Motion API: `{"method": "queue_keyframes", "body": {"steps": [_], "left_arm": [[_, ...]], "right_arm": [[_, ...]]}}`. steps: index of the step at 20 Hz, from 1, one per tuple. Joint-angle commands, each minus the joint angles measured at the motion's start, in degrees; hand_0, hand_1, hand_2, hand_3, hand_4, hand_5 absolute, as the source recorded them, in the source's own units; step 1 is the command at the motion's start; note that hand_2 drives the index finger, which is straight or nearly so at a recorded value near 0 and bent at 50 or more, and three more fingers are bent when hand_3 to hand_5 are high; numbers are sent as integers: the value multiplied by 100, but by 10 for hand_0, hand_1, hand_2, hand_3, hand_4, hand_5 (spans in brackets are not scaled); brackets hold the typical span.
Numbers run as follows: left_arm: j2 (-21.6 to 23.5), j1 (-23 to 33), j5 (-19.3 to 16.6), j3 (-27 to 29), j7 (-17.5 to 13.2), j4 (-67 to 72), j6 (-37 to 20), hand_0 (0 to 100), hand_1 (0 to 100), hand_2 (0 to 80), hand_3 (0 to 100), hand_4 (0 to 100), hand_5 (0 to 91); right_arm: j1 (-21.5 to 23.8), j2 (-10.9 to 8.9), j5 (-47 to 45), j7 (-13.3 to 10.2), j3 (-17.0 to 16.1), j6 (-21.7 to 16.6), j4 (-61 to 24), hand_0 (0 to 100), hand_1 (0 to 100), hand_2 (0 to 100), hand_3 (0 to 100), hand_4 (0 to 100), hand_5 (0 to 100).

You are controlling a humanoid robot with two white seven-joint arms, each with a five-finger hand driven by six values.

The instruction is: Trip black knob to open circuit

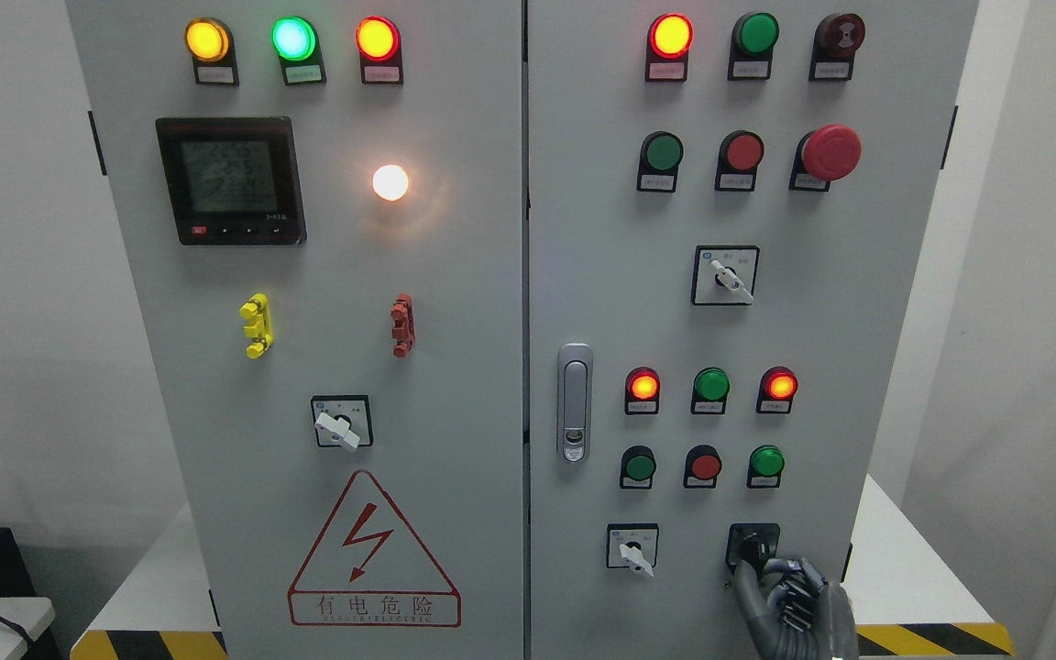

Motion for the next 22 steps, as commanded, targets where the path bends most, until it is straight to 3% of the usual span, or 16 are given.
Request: {"method": "queue_keyframes", "body": {"steps": [1,22], "left_arm": [[1,-44,-193,0,3,0,3,120,389,0,0,0,0],[-8,-44,-193,0,3,0,3,120,389,0,0,0,0]], "right_arm": [[-17,-4,-140,-8,8,4,-4,501,746,625,950,968,980],[-26,5,-456,1,78,13,-21,504,748,635,959,978,981]]}}
